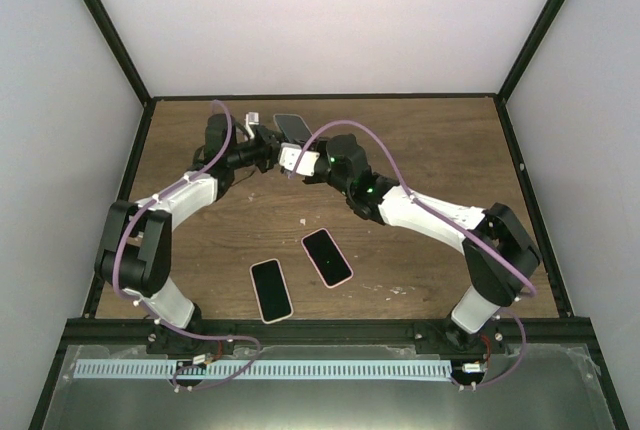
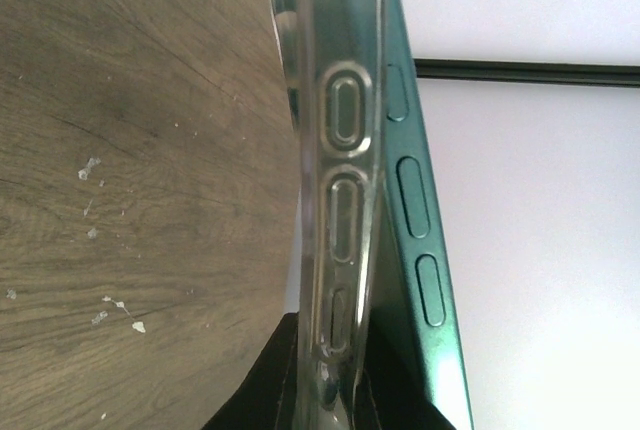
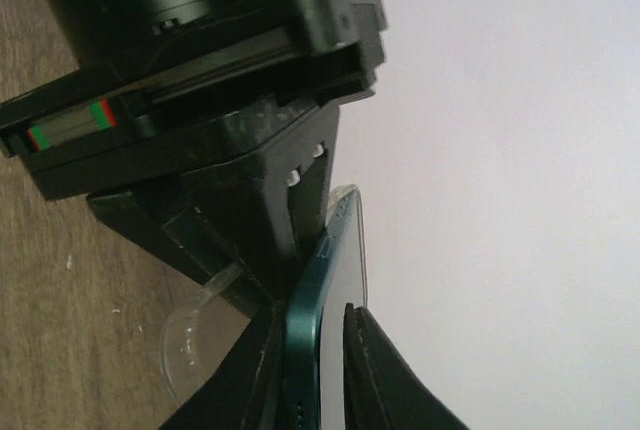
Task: Take the phone out of the phone case
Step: Remove the phone case from the phone, then place the phone case at the center of the board, then place the phone at the center of the board.
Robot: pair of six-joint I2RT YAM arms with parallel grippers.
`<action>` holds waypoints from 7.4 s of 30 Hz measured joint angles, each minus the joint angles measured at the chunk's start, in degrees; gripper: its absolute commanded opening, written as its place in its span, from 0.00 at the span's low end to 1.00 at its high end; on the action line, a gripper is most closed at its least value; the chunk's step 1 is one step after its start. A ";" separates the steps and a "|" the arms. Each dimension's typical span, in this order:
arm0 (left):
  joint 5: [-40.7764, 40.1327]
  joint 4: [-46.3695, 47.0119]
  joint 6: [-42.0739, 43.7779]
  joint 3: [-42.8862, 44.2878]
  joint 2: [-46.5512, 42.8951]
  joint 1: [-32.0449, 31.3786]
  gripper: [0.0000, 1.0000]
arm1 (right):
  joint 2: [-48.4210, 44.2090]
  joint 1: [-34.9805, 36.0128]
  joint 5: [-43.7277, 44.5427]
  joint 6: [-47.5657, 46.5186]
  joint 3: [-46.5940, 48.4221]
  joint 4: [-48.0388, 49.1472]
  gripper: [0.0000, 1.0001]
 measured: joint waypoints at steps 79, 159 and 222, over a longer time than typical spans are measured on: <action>-4.87 -29.57 33.79 14.05 3.41 -0.15 0.82 | -14.25 -7.63 4.50 5.33 -13.05 1.16 0.01; 16.22 28.65 24.92 4.17 0.74 -6.32 0.00 | -4.57 -31.34 -74.64 66.05 13.73 -32.39 0.40; -14.73 -40.81 63.78 6.64 -11.85 11.96 1.00 | 34.53 -31.21 -60.70 75.82 17.88 -37.94 0.32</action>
